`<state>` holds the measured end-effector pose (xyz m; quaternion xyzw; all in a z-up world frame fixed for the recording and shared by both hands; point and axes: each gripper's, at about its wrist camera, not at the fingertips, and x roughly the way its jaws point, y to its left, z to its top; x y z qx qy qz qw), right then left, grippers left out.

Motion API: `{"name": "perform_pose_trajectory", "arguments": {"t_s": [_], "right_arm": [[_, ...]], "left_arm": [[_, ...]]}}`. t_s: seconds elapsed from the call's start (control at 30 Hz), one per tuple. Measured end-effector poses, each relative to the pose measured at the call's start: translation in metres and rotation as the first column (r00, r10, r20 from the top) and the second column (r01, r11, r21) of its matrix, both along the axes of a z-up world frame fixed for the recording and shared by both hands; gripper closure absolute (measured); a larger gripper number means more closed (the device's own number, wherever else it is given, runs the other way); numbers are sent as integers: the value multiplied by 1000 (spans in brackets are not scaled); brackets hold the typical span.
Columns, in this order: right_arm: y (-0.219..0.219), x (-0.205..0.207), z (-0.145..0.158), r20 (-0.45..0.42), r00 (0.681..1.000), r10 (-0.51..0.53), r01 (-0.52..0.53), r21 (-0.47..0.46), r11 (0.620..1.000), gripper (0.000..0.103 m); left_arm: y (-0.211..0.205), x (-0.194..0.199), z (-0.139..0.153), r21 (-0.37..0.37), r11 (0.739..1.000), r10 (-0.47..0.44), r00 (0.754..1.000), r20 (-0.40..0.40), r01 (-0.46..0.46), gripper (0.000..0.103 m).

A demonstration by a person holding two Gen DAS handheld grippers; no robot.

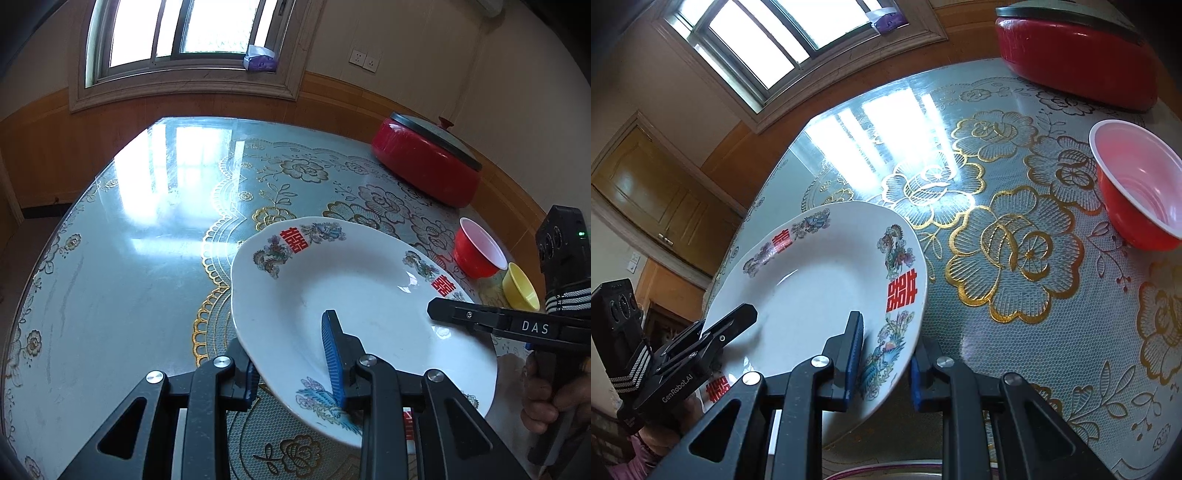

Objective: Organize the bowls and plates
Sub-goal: 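Carry the smaller red-character plate with the left tool over the plate stack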

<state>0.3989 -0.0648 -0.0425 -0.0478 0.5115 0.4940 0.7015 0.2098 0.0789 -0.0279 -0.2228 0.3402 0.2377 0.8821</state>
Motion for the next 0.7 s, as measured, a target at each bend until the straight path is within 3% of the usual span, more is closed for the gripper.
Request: {"name": "perform_pose_trajectory", "arguments": {"t_s": [0.37, 0.7], "right_arm": [[-34, -3, 17, 10, 1000, -8, 7, 48, 999, 82], [-92, -20, 36, 26, 999, -32, 29, 92, 995, 82]], "left_arm": [[-23, -10, 19, 15, 1000, -14, 999, 38, 14, 72], [-59, -20, 38, 25, 998, -55, 996, 76, 54, 72]]}}
